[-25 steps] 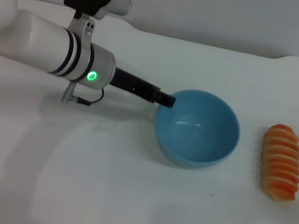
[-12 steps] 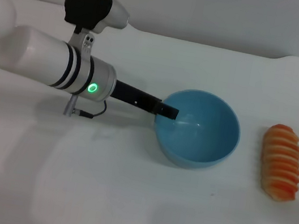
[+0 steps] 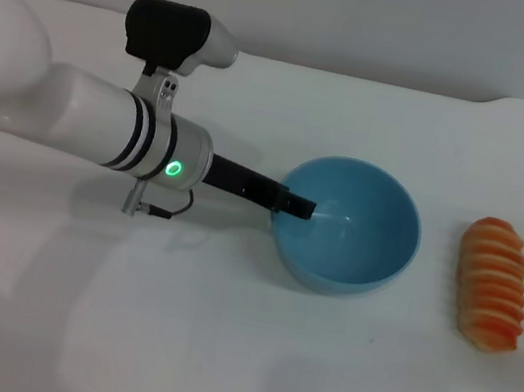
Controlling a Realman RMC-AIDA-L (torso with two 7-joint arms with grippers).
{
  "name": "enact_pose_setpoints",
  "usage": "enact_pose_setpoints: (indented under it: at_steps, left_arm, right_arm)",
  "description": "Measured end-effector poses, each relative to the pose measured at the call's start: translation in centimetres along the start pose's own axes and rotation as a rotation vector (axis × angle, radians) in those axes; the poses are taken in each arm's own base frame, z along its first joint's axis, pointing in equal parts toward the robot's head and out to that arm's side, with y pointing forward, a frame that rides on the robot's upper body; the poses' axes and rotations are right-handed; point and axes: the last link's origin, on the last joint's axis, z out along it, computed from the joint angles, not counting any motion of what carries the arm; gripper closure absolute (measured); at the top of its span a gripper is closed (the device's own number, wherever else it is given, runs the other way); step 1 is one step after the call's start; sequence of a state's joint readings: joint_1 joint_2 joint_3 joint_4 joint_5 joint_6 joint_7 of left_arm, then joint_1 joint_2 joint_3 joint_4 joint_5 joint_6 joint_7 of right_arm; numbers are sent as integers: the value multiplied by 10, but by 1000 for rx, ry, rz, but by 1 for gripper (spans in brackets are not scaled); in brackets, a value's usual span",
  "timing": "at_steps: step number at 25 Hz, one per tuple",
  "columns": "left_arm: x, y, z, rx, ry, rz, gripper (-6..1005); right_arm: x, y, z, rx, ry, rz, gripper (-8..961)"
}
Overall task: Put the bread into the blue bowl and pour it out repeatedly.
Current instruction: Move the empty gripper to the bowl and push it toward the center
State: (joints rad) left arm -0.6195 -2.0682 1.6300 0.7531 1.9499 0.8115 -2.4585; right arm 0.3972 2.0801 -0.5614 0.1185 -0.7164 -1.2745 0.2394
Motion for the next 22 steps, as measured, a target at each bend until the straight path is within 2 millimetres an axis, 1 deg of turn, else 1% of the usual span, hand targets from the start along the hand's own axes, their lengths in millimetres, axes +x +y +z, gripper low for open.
enact_pose_setpoints:
  at_steps: [9,17,22]
  left_arm:
    - [-6,-1,4,2,-6,-19,234]
    - [-10,2,13,12,-29,-8,237]
    - [-11,-3,12,27,-13,-24,242]
  right_arm:
    - [-1,0,1,-1,-3,-1,396]
    - [-3,-2,2,4,-15,-4,399]
    - [-3,-2,1,10,-14,0,400]
